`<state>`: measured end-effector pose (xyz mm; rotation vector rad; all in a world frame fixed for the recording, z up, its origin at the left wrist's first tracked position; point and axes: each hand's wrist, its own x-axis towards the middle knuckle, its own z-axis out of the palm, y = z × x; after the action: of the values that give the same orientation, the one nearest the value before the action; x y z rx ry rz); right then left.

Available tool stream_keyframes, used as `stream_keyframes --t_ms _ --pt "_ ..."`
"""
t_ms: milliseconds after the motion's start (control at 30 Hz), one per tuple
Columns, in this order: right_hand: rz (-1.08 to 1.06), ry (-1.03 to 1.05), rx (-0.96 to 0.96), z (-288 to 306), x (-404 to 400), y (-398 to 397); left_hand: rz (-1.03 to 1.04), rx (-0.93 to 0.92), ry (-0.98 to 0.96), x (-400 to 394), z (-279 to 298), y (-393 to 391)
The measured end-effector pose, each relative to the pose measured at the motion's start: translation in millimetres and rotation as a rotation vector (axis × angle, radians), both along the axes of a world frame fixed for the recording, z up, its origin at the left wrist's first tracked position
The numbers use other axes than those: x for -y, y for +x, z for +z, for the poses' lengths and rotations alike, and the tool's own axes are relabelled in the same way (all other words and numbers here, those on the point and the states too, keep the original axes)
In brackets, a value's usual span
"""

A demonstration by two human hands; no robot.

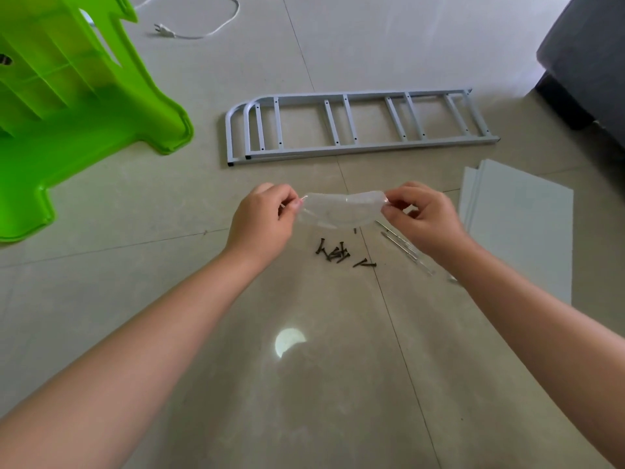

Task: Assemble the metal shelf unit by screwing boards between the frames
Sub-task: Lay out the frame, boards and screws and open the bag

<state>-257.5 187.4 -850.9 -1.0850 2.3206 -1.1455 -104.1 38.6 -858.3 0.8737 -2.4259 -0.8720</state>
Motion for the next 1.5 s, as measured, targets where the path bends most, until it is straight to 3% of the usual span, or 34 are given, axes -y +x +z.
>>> stream_keyframes --t_ms 133,233,300,367,467,700,833,933,1033,1233,1300,1500 --pt "0.171 0.213 -0.016 -12 -10 -5 -0.013 -0.057 0.181 2 -9 4" --pt "0.354 0.479 -0.2 -32 -19 -4 -0.041 -0.16 0.446 1 -14 9" --pt "0.395 0.433 -0.355 -40 -19 1 -0.08 -0.173 0.561 0 -18 12" --pt "0.406 0.208 -0.574 -47 -14 1 -0.119 -0.128 0.591 1 -22 13" --pt "0.402 0.01 -0.668 -51 -12 -2 -0.13 -0.039 0.533 3 -29 13" --pt "0.568 0.02 -0.771 -48 -26 6 -0.296 0.195 0.082 9 -49 16" --pt "0.63 0.16 -0.812 -49 -43 10 -0.403 0.307 -0.04 0 -54 10" --pt "0.557 0.424 -0.836 -46 -61 13 -0.538 0.374 -0.053 -16 -59 -6" --pt "0.363 0.682 -0.803 -52 -89 23 -0.63 0.418 -0.054 -36 -68 -24" --pt "0.155 1.284 -0.376 -77 -163 45 -0.754 0.448 -0.13 -68 -104 -35" --pt "0.102 1.345 -0.249 -85 -180 42 -0.76 0.421 -0.159 -72 -115 -33" --pt "-0.065 1.38 -0.23 -100 -172 32 -0.849 0.382 -0.239 -78 -131 -27"
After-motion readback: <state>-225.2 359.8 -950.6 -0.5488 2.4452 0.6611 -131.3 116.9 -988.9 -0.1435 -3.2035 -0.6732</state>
